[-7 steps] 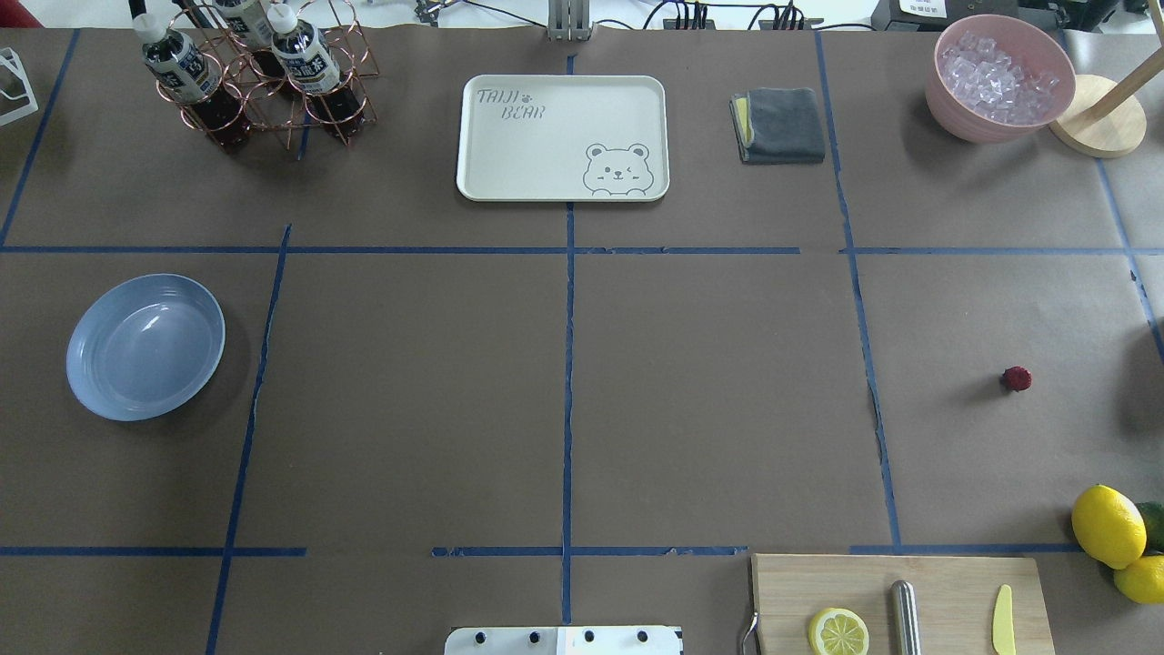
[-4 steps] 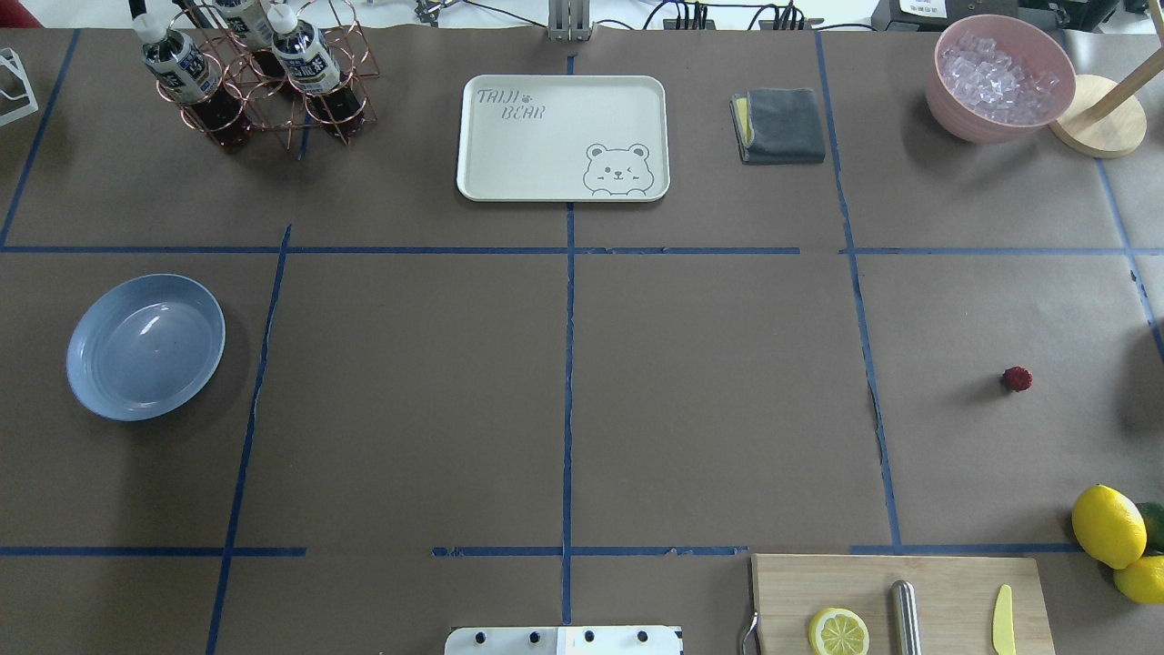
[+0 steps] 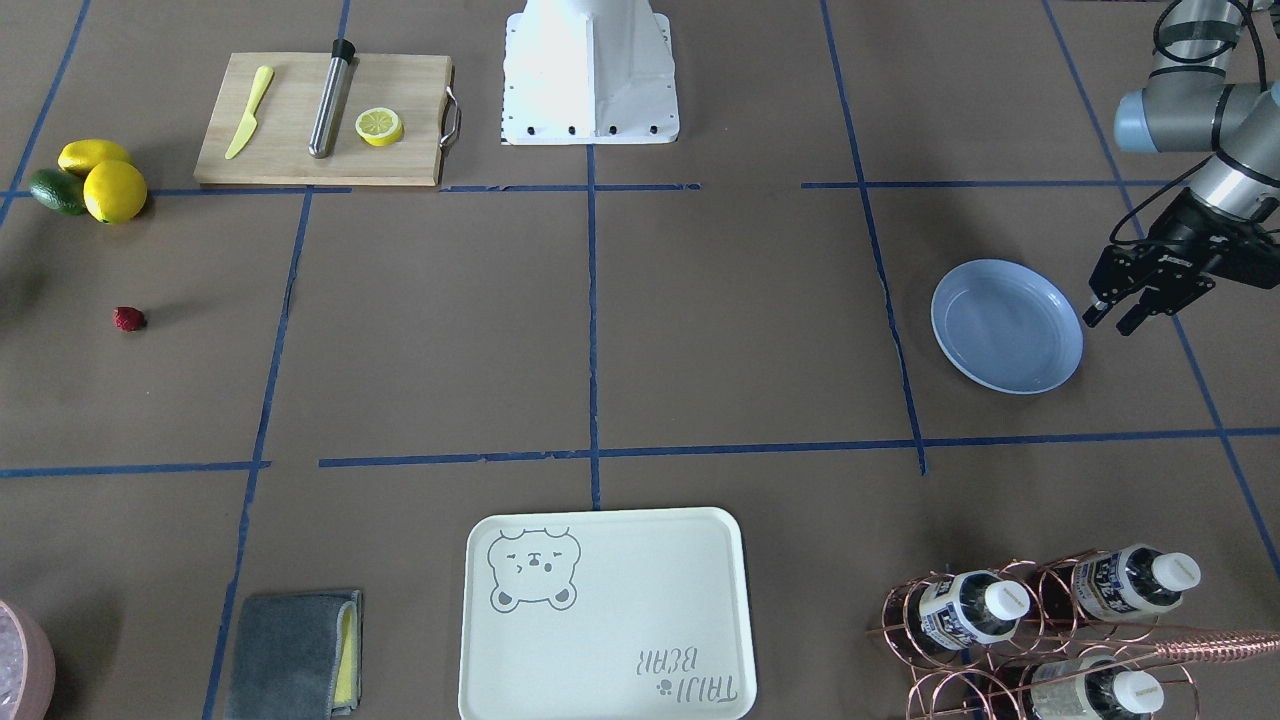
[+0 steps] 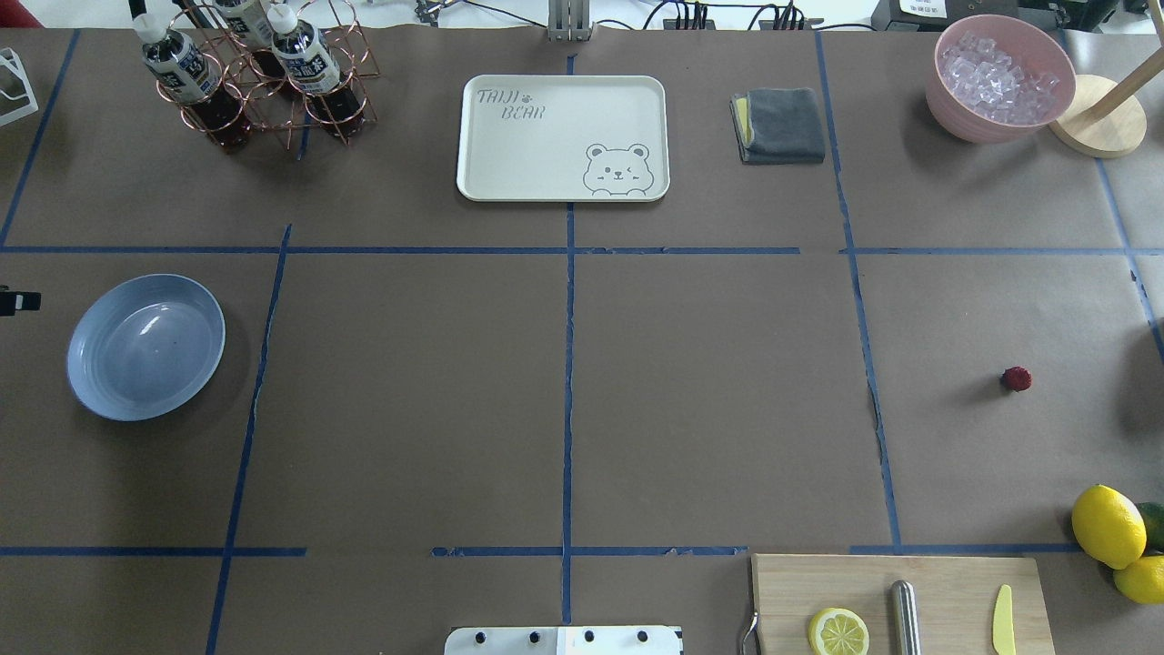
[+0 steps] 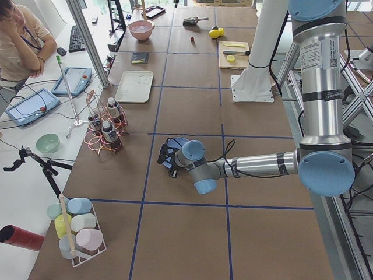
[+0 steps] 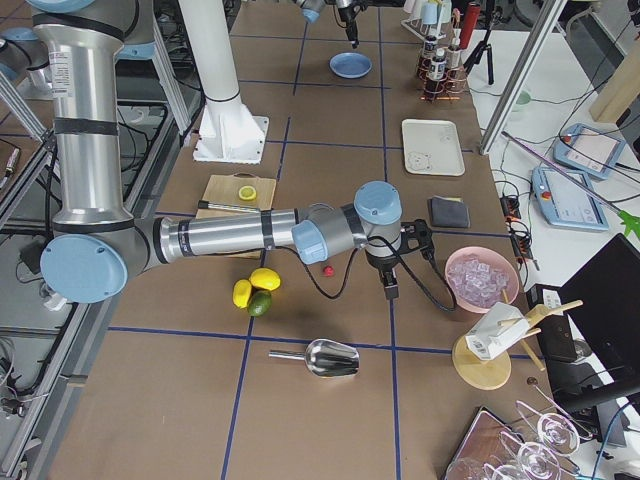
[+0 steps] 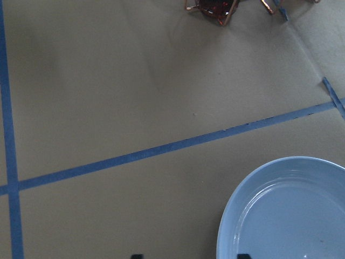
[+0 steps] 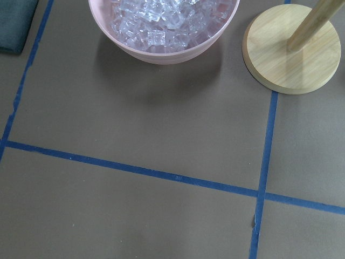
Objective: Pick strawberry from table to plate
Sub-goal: 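Push the light blue plate toward the table center with the left gripper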
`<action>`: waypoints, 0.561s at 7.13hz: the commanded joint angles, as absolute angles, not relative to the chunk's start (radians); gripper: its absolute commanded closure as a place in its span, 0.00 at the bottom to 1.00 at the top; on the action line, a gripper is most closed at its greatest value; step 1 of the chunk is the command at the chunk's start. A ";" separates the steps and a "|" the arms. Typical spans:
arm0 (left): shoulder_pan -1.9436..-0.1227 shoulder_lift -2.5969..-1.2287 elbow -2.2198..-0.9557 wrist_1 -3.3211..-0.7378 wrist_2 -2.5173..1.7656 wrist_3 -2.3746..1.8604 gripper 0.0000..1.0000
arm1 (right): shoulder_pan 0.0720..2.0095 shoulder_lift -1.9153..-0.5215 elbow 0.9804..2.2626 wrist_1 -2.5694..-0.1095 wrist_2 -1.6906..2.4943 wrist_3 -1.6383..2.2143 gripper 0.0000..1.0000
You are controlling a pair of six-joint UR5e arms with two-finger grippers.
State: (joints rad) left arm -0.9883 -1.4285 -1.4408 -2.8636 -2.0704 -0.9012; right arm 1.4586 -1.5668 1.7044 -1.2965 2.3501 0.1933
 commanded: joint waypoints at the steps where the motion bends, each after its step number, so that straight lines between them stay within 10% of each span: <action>1: -0.924 -1.428 -1.421 -2.890 -2.027 -0.945 0.44 | 1.459 -1.568 1.703 -1.296 2.350 0.193 0.00; 2: -0.913 -1.428 -1.420 -2.890 -2.022 -0.945 0.53 | 1.457 -1.568 1.700 -1.296 2.350 0.193 0.00; 3: -0.911 -1.428 -1.422 -2.889 -2.023 -0.942 1.00 | 1.457 -1.568 1.698 -1.296 2.350 0.193 0.00; 4: -0.911 -1.430 -1.422 -2.892 -2.023 -0.936 1.00 | 1.459 -1.568 1.697 -1.296 2.350 0.193 0.00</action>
